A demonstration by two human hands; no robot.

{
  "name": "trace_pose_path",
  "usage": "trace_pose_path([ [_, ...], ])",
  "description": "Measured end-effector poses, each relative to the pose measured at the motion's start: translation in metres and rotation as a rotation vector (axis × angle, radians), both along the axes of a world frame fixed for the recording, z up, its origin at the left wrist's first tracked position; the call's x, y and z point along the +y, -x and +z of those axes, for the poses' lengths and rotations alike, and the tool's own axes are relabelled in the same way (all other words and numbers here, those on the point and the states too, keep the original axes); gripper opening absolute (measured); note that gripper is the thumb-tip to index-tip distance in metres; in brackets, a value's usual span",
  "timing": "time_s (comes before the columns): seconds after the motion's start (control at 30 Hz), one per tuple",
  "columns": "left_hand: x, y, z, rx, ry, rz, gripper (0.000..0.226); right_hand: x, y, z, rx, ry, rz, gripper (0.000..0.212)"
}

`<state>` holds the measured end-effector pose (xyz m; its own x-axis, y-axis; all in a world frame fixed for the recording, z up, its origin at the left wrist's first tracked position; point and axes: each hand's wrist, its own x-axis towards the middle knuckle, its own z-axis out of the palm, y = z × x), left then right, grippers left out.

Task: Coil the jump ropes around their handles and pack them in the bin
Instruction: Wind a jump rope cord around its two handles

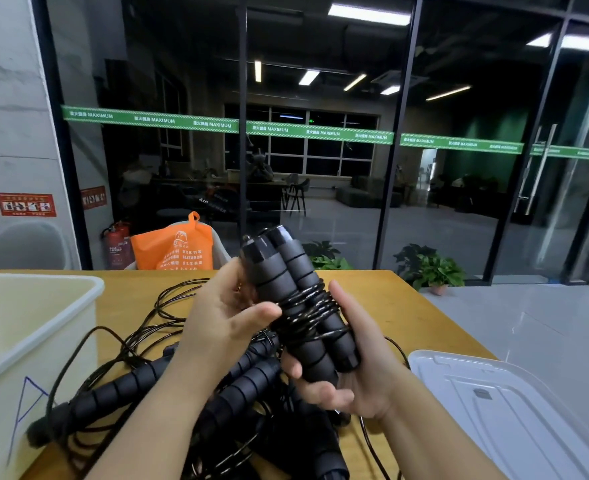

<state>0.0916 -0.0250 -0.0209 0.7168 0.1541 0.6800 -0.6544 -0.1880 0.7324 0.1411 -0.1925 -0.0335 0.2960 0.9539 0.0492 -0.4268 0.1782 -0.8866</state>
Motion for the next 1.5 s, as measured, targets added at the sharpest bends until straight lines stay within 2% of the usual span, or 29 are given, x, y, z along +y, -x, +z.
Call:
trace_pose_path([
  [0.1,-0.006,-0.002,-0.008,0.130,0.021,-0.113,0.100,-0.004,-0.003,-0.001,-0.002,0.027,0.098,0.069],
  [0.23,-0.009,0.000,-0.010,0.260,0.001,-0.289,0.105,-0.007,-0.009,-0.003,-0.006,0.023,0.184,0.073],
  [0.3,-0.011,0.002,-0.005,0.266,0.035,-0.291,0.102,-0.008,-0.009,-0.001,-0.003,0.045,0.160,0.077],
  [0.37,-0.013,0.001,-0.001,0.229,0.064,-0.247,0.095,-0.007,-0.005,0.004,-0.101,0.147,0.012,0.080],
  [0.43,-0.016,0.000,0.003,0.156,0.051,-0.147,0.083,-0.003,0.001,0.009,-0.251,0.229,-0.225,0.077],
  [0.53,-0.022,-0.005,0.006,0.075,0.066,0.027,0.062,-0.002,0.002,0.010,-0.587,0.214,-0.532,0.065],
  [0.57,-0.022,-0.007,0.005,0.079,0.093,0.076,0.067,-0.004,0.002,0.011,-0.729,0.205,-0.585,0.066],
  [0.63,-0.022,-0.009,0.004,0.132,0.143,0.177,0.101,-0.006,0.005,0.012,-0.925,0.177,-0.563,0.075],
  [0.7,-0.019,-0.008,0.002,0.175,0.118,0.279,0.126,-0.001,0.008,0.010,-0.975,0.170,-0.544,0.080],
  [0.77,-0.019,-0.004,0.004,0.179,0.029,0.340,0.130,0.003,0.009,0.008,-0.963,0.171,-0.573,0.076],
  [0.8,-0.021,-0.001,0.006,0.180,-0.012,0.356,0.124,0.003,0.010,0.008,-0.943,0.160,-0.583,0.072],
  [0.9,-0.021,0.007,0.012,0.171,-0.127,0.399,0.077,-0.002,0.008,0.011,-0.735,0.056,-0.535,0.056],
  [0.97,-0.018,0.010,0.014,0.136,-0.177,0.411,0.065,-0.006,0.004,0.011,-0.590,-0.011,-0.469,0.051],
  [1.07,-0.011,0.009,0.015,0.039,-0.150,0.376,0.058,-0.005,0.000,0.006,-0.436,-0.089,-0.363,0.060],
  [1.17,-0.010,0.011,0.016,-0.025,-0.087,0.314,0.046,-0.005,-0.002,0.003,-0.303,-0.154,-0.223,0.061],
  [1.27,-0.009,0.012,0.016,-0.035,0.053,0.179,0.050,-0.006,-0.004,0.002,-0.178,-0.192,-0.044,0.058],
  [1.33,-0.012,0.012,0.014,-0.024,0.092,0.026,0.065,-0.005,-0.005,0.001,-0.133,-0.186,0.044,0.054],
  [1.43,-0.018,0.011,0.010,0.097,0.170,-0.256,0.083,-0.001,-0.006,-0.001,-0.096,-0.195,0.158,0.051],
  [1.5,-0.017,0.010,0.007,0.184,0.126,-0.318,0.073,0.001,-0.008,-0.003,-0.080,-0.201,0.204,0.052],
])
